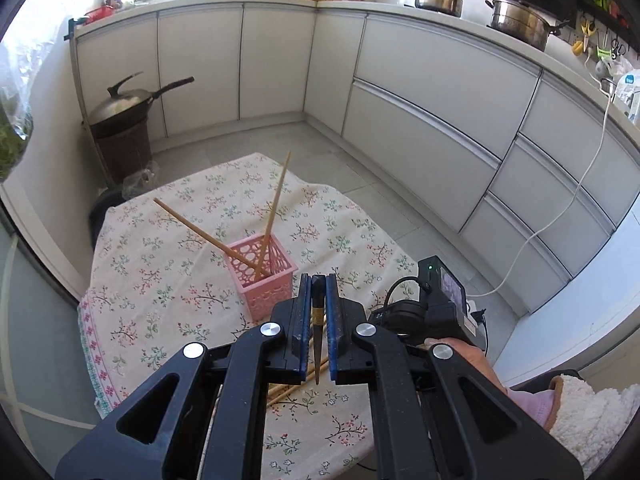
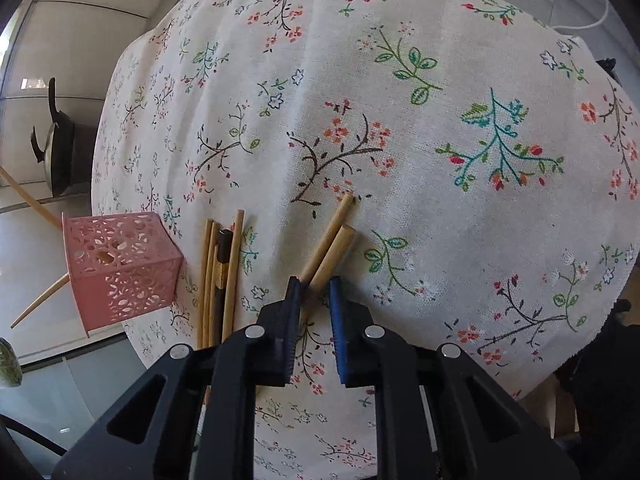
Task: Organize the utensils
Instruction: 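Grasp a chopstick with the left tool while the right tool lifts its chopstick, then drop both held chopsticks into the pink holder, opening both tools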
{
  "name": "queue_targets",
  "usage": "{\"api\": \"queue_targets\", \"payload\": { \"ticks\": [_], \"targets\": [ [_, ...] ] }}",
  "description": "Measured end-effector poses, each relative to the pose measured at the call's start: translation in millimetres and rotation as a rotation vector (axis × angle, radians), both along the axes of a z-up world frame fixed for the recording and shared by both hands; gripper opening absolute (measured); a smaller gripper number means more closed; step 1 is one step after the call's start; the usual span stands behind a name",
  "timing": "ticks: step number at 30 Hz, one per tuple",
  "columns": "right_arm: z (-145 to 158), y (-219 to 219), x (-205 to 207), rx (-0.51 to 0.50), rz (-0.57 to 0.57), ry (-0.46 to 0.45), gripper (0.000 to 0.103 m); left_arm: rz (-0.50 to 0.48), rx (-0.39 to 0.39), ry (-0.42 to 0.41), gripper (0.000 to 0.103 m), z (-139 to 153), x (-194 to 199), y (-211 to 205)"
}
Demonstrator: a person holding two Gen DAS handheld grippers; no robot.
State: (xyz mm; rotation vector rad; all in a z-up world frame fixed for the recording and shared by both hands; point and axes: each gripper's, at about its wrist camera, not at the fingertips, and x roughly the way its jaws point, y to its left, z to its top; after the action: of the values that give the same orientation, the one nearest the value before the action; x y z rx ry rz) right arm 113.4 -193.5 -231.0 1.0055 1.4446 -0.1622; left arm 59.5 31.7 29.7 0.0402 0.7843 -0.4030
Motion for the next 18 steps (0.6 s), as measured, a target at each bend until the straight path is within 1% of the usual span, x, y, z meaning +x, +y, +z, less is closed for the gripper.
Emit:
{"api": "queue_targets", "payload": {
  "ticks": [4, 9, 11, 13, 15, 18],
  "targets": [
    [-5, -5, 15, 0.024, -0.007, -0.008, 0.011, 0.019, -0.01, -0.006, 0.006, 3, 0, 6],
    [0, -6, 14, 0.01, 0.008, -0.076, 0.008, 0.032, -0.01, -0.006, 0.006, 2, 3, 7],
    [11, -10, 8, 0.014, 0.021, -0.114, 0.008, 0.04, -0.015, -0.009, 0.006, 3, 3, 8],
    [28, -11, 6, -0.002, 0.048, -0.172, 0.008, 0.048, -0.024, -0.016, 0.006, 4, 3, 11],
    [51, -12, 4, -0.021, 0.074, -0.242, 0.008, 0.06, -0.034, -0.025, 0.006, 7, 3, 13],
    [80, -14, -1, -0.029, 0.11, -0.324, 0.008, 0.077, -0.043, -0.041, 0.006, 11, 1, 15]
  ]
}}
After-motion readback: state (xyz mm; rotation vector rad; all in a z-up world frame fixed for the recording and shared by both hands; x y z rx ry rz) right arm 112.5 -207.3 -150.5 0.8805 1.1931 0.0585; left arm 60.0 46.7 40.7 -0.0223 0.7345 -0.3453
